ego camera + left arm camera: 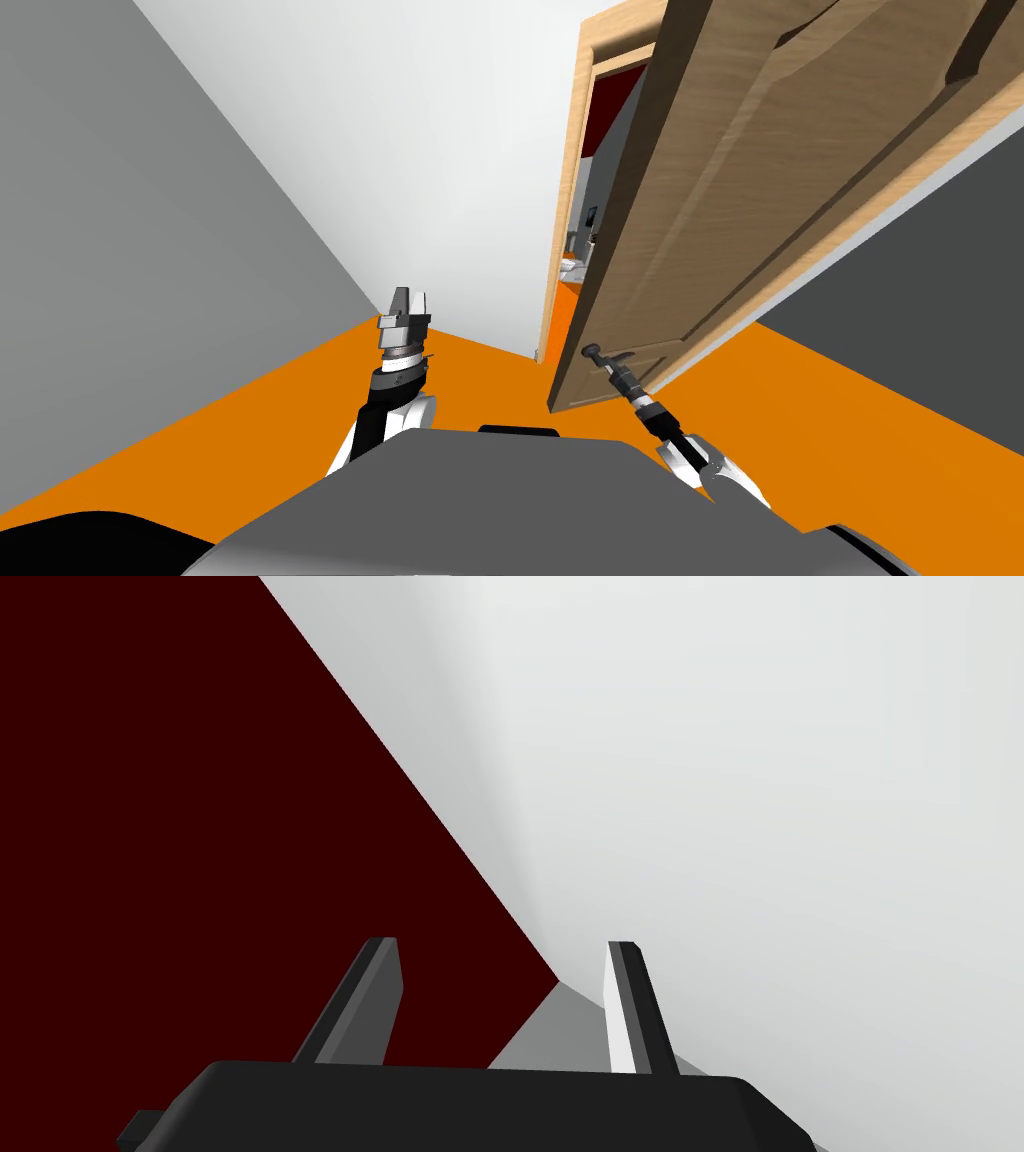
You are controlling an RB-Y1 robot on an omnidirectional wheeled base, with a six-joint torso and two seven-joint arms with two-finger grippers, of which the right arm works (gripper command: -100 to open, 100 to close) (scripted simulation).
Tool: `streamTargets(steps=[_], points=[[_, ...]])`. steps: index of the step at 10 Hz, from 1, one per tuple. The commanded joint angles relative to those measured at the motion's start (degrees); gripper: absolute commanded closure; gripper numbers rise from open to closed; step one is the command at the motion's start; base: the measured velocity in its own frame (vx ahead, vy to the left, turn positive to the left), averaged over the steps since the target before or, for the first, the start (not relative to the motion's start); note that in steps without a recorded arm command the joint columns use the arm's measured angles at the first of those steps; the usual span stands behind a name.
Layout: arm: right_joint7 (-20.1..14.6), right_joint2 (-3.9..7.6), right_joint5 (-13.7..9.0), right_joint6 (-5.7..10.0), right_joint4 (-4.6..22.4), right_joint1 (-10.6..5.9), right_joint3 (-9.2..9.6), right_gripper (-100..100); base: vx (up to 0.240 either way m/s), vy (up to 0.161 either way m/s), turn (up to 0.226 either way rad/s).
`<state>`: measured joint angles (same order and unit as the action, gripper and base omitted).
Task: Pull the door open
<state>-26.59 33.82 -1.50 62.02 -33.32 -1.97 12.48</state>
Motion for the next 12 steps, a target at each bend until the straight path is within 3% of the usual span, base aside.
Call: streamTargets(steps=[1,6,7,12], points=[[-0.55,0.3,0.67,2.25,0.94,0.2,1.15,100,-0.127,-0.109,-0.005],[-1.8,1.77,1.76,5.57,-0.02,1.82,3.19,100,-0.067,-0.087,0.001],[-1.72,1.43,1.74,4.71,-0.28,1.89,3.17,100,-0.013,-0.033,0.018],[-1.61,1.1,1.01,5.03,2.45,0.58,2.31,100,-0.182,-0.065,0.229]])
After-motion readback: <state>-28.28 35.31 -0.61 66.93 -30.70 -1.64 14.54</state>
